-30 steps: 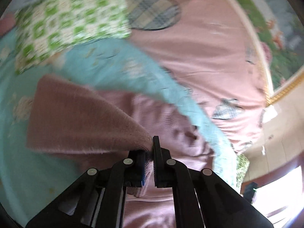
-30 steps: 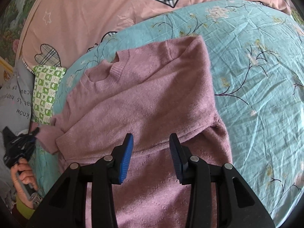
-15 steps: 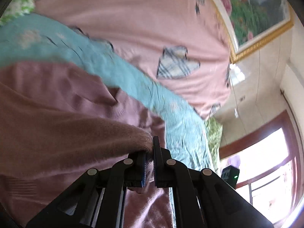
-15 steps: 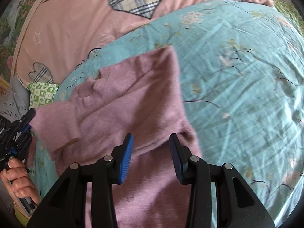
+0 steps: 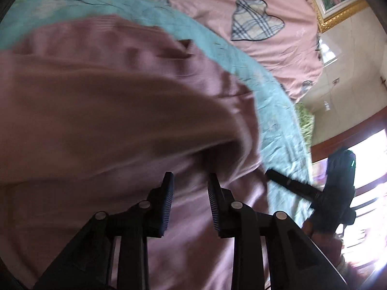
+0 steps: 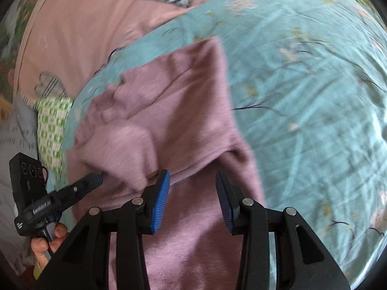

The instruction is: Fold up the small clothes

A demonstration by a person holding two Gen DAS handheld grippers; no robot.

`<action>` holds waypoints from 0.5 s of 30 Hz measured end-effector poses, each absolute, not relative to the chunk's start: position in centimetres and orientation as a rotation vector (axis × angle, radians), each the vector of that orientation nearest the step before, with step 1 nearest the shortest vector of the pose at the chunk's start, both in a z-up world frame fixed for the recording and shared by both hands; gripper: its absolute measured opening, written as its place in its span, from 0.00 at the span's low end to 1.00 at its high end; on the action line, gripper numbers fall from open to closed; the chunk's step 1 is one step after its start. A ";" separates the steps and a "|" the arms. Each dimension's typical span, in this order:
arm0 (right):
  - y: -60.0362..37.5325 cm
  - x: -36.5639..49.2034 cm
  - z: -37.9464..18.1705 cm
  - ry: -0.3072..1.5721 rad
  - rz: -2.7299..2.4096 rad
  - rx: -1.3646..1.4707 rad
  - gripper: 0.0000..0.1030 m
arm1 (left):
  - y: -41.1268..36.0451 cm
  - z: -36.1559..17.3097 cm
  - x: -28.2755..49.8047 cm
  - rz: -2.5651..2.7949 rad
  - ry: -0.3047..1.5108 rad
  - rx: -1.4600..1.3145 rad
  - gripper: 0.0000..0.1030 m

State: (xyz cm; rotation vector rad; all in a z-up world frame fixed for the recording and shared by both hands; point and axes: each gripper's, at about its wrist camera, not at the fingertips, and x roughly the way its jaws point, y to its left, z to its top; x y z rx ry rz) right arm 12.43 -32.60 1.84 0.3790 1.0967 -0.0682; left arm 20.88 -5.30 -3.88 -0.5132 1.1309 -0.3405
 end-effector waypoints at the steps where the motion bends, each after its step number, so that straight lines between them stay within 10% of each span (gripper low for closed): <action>1: -31.8 12.6 1.7 1.101 -0.053 0.358 0.45 | -3.8 -3.8 19.7 -0.304 1.130 -0.495 0.30; 15: -21.4 17.0 -1.5 1.109 0.023 -0.138 0.61 | 9.3 -6.9 15.5 0.171 1.139 -0.336 0.39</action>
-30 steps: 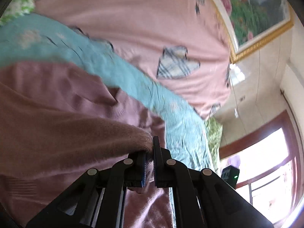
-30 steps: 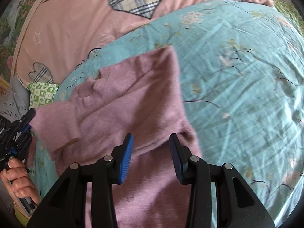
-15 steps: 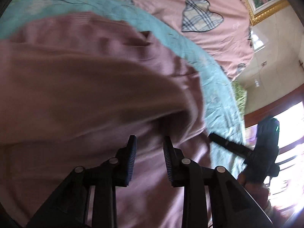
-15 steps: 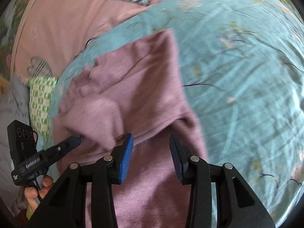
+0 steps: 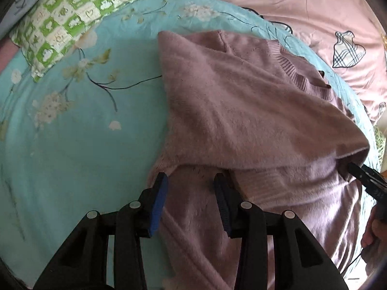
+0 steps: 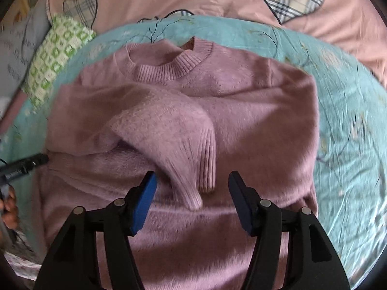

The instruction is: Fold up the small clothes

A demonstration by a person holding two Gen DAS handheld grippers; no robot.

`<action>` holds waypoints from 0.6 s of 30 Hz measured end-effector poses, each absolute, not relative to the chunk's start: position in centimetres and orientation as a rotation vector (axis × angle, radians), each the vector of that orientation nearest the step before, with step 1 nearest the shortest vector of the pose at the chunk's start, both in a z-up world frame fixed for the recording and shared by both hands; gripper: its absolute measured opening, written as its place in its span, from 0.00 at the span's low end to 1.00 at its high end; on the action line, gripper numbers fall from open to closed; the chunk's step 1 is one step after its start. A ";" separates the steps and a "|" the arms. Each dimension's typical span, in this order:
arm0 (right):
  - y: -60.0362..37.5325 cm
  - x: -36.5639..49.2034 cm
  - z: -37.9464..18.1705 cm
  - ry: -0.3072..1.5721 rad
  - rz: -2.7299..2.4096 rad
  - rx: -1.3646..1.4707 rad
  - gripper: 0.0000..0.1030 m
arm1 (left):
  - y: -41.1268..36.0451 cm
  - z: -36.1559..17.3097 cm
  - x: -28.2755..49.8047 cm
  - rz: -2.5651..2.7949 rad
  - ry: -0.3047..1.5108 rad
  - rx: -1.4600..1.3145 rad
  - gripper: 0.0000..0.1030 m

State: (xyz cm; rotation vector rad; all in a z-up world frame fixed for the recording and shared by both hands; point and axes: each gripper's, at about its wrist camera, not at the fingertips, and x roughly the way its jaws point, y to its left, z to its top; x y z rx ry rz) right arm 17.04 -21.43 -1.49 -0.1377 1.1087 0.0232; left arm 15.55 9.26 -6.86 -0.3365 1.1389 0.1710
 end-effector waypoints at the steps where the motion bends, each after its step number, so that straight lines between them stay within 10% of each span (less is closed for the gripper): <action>1: -21.2 17.4 -1.8 1.099 0.003 -0.169 0.61 | 9.2 -7.1 15.9 0.177 1.136 -0.323 0.39; 4: -21.6 17.8 -1.7 1.063 -0.053 -0.211 0.55 | 8.7 -7.5 16.6 0.210 1.127 -0.267 0.39; 6: -21.6 18.2 -1.6 1.053 -0.066 -0.214 0.27 | 8.3 -7.2 16.9 0.220 1.119 -0.262 0.39; 8: -22.1 18.8 -1.3 1.056 -0.081 -0.225 0.20 | 8.0 -7.0 16.7 0.222 1.117 -0.258 0.37; 18: -23.1 18.5 -0.7 1.057 -0.052 -0.179 0.18 | 6.3 -4.0 15.3 0.201 1.066 -0.021 0.37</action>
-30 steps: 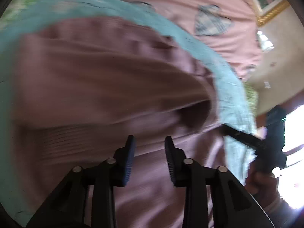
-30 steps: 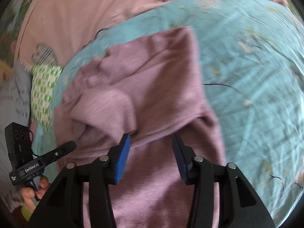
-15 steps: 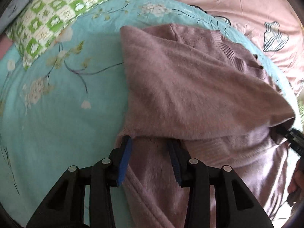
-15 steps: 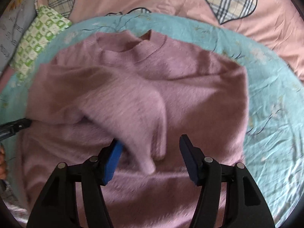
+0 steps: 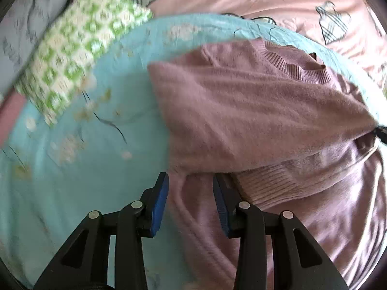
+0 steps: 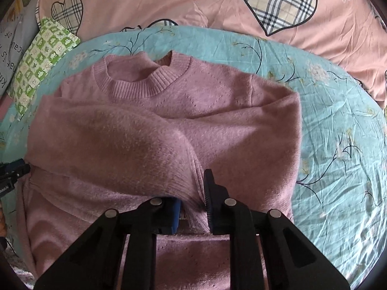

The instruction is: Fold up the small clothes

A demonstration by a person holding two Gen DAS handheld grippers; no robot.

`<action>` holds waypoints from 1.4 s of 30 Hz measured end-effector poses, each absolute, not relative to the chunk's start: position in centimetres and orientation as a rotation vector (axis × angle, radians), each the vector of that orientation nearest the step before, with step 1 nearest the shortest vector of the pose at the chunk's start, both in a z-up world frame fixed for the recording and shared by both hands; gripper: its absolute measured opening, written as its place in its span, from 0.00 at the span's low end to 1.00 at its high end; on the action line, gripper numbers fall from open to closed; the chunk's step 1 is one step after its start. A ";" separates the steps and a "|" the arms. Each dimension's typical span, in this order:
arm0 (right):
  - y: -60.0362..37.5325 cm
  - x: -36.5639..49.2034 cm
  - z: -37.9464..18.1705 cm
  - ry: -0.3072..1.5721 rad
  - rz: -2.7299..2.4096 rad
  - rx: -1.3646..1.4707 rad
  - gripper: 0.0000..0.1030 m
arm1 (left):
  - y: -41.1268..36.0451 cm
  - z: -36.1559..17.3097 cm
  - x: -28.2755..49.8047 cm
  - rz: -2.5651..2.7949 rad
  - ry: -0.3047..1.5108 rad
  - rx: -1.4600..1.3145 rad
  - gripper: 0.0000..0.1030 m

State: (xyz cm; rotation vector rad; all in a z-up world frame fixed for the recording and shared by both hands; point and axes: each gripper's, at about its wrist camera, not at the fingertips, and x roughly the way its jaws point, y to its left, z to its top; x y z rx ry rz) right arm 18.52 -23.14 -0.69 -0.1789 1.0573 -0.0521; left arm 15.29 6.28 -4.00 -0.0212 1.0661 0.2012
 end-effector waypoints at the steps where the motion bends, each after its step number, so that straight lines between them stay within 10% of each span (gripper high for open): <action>1: -23.1 18.4 -0.7 1.056 -0.051 -0.183 0.18 | 6.2 -3.7 15.2 0.193 1.057 -0.003 0.38; 9: -23.0 18.5 -1.0 1.055 -0.056 -0.205 0.18 | 5.2 -7.3 18.5 0.223 1.125 0.147 0.47; 15: -22.6 19.6 0.4 1.009 -0.058 -0.305 0.08 | 7.5 -6.2 19.3 0.263 1.109 0.002 0.12; 21: -20.7 17.9 8.8 0.681 -0.057 -0.486 0.08 | 8.4 -5.6 17.4 0.238 1.104 -0.065 0.11; 37: -22.9 13.5 -4.3 1.059 -0.025 -0.545 0.09 | 14.4 -6.9 14.4 0.232 1.122 -0.502 0.17; 42: -24.1 12.4 -3.9 1.117 -0.003 -0.471 0.24 | 14.9 -6.3 13.5 0.163 1.169 -0.482 0.27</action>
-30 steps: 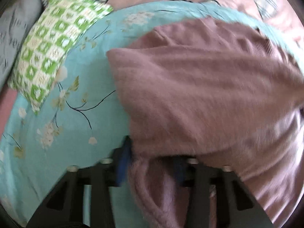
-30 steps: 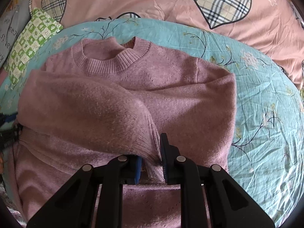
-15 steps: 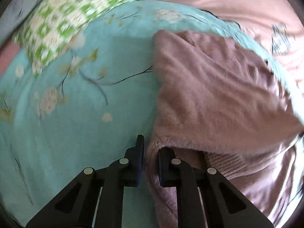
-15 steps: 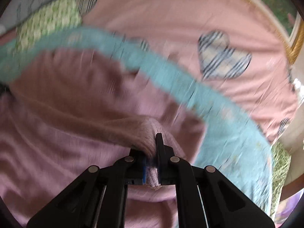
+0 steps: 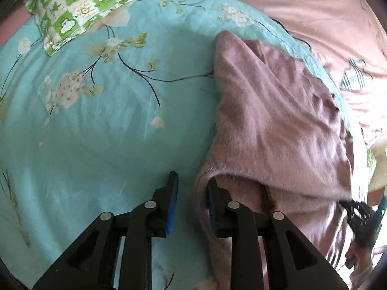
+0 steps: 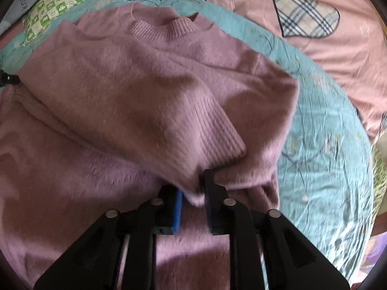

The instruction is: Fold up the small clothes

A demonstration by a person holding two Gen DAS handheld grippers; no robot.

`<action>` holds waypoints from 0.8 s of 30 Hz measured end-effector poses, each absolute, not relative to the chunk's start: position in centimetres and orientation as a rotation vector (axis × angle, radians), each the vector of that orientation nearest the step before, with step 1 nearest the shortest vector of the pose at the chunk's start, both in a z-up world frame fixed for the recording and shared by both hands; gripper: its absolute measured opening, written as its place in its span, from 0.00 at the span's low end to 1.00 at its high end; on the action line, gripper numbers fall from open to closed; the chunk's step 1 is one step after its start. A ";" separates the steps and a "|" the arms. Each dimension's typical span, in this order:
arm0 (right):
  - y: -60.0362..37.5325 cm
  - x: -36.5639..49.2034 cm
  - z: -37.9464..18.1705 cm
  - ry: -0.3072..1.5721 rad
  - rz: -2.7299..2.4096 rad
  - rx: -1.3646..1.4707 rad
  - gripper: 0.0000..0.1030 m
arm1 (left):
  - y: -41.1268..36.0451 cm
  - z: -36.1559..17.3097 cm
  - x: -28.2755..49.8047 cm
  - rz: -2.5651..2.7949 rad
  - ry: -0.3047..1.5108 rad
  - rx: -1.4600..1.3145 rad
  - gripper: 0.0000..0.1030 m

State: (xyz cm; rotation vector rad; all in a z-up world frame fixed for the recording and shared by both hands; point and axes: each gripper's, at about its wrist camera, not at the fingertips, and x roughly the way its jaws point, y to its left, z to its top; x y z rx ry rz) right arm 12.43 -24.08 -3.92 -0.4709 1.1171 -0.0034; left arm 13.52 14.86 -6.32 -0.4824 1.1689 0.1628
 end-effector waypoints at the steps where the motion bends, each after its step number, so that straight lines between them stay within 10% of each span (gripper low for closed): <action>1: -24.5 12.1 -3.5 1.131 0.006 -0.431 0.26 | 14.9 -5.8 13.2 0.137 1.173 -0.475 0.28; 8: -27.7 11.4 1.2 1.066 0.031 -0.105 0.47 | 16.7 -1.1 13.8 0.055 1.085 -0.524 0.58; 13: -31.3 14.9 1.9 1.038 0.033 0.220 0.48 | 18.2 -2.1 18.9 0.057 1.084 -0.673 0.64; 24: -29.6 20.6 -3.6 1.225 0.072 0.000 0.53 | 17.7 -6.4 27.7 0.124 1.164 -0.599 0.72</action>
